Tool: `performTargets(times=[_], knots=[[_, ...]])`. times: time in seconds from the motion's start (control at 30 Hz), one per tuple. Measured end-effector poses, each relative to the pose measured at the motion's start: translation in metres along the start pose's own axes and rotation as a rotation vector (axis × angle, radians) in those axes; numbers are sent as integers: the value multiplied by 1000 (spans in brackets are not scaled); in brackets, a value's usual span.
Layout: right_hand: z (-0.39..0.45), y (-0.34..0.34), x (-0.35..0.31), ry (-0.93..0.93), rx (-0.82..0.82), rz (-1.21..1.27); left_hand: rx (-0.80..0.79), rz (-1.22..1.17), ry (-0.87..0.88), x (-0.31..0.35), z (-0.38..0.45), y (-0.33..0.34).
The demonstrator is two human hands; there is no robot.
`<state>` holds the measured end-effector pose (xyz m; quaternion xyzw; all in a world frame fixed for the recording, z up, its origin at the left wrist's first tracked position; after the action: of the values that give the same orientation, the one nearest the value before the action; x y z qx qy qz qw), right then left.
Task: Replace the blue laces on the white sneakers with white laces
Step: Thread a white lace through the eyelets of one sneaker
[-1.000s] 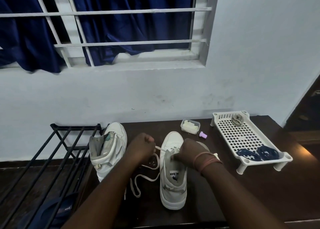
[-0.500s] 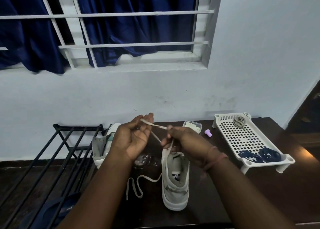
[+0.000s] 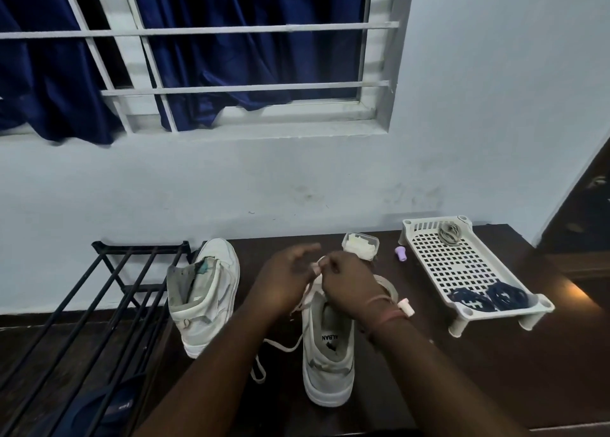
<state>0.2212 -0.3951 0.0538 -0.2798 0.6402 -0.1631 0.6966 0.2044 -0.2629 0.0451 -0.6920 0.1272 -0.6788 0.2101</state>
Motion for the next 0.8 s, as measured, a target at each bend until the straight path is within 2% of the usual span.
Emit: performTargets(times=[0.03, 0.1, 0.23, 0.33, 0.4, 0.47, 0.53, 0.6, 0.7, 0.8], knots=[[0, 4, -2, -8, -22, -1, 2, 87, 80, 7, -2, 1], [0, 7, 0, 7, -54, 29, 21, 126, 124, 7, -3, -4], [1, -7, 14, 83, -18, 29, 143, 297, 66, -10, -1, -20], [1, -13, 28, 161, 9, 39, 247, 277, -33, -21, 0, -29], [2, -11, 31, 169, 8, 43, 310, 350, -38, -17, -2, -32], [1, -9, 26, 137, 1, 47, 280, 386, 22, -11, -1, -26], [1, -7, 23, 123, -16, 78, 135, 382, 88, -5, 1, -5], [1, -6, 25, 143, -19, 101, 73, 341, 148, -1, 1, 10], [3, -12, 32, 179, 17, 85, 77, 268, 160, 0, 1, 15], [9, -24, 51, 280, 15, 78, 204, 162, 70, -6, 2, 4]])
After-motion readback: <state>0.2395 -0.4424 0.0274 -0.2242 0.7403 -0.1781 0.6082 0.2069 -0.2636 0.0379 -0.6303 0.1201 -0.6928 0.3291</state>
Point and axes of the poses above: each hand's wrist, its own z-axis towards the middle knuckle, its own y-axis out of the palm, x = y × z, the point moved 8 cm from there along z, towards the middle knuckle, and after that the axes turned 1 degree about z, right-handed, at the moved point
